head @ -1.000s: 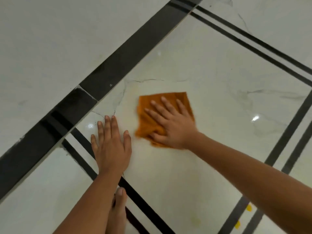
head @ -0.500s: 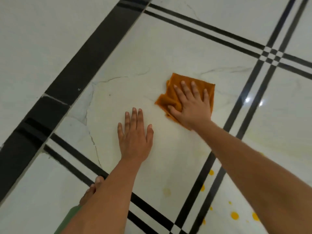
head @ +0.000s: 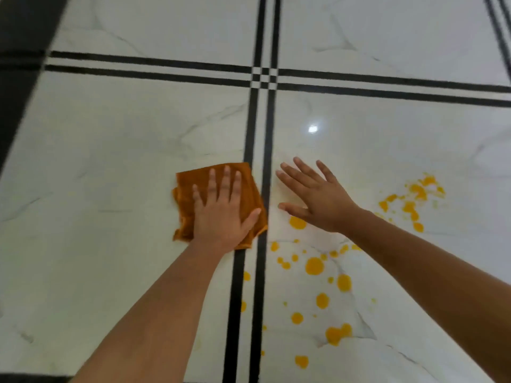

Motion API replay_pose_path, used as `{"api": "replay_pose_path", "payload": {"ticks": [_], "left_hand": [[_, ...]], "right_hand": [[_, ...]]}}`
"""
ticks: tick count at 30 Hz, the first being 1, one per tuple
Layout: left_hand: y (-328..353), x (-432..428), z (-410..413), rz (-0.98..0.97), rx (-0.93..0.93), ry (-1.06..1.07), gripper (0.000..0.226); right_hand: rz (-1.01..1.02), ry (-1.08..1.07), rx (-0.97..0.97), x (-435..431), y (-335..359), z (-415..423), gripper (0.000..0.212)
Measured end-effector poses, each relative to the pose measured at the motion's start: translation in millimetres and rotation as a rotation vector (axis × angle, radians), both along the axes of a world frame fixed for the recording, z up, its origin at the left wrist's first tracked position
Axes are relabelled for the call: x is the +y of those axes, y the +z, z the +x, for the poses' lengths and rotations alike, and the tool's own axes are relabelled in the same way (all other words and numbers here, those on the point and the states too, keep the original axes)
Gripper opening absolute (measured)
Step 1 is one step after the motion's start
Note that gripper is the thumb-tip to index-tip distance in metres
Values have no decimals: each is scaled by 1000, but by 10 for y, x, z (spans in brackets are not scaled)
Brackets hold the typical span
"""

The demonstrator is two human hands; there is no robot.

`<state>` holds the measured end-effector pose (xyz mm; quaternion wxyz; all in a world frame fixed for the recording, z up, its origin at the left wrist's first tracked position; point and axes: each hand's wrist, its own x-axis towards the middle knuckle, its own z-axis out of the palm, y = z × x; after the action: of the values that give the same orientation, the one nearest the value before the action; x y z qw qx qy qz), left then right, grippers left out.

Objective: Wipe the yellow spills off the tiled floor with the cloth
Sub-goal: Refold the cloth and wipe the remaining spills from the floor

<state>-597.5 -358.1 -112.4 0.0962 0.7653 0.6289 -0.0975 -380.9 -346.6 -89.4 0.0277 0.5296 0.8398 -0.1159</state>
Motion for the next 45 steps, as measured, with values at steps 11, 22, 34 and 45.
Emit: {"api": "replay_pose_path", "payload": {"ticks": [11, 22, 34, 45], "left_hand": [[-94, -350, 855, 44, -11, -267, 80], [-115, -251, 1957, 106, -63, -392, 78], [-126, 769, 3085, 92, -93, -287, 77], [-109, 713, 3850, 94, -56, -456, 75]], "right_hand": [[99, -599, 160, -1336, -109, 915, 69], [33, -1000, 125, -1533, -231, 1509, 76], [100, -1074, 113, -1415, -317, 2268, 73], [97, -1169, 145, -1715, -366, 2571, 66]]}}
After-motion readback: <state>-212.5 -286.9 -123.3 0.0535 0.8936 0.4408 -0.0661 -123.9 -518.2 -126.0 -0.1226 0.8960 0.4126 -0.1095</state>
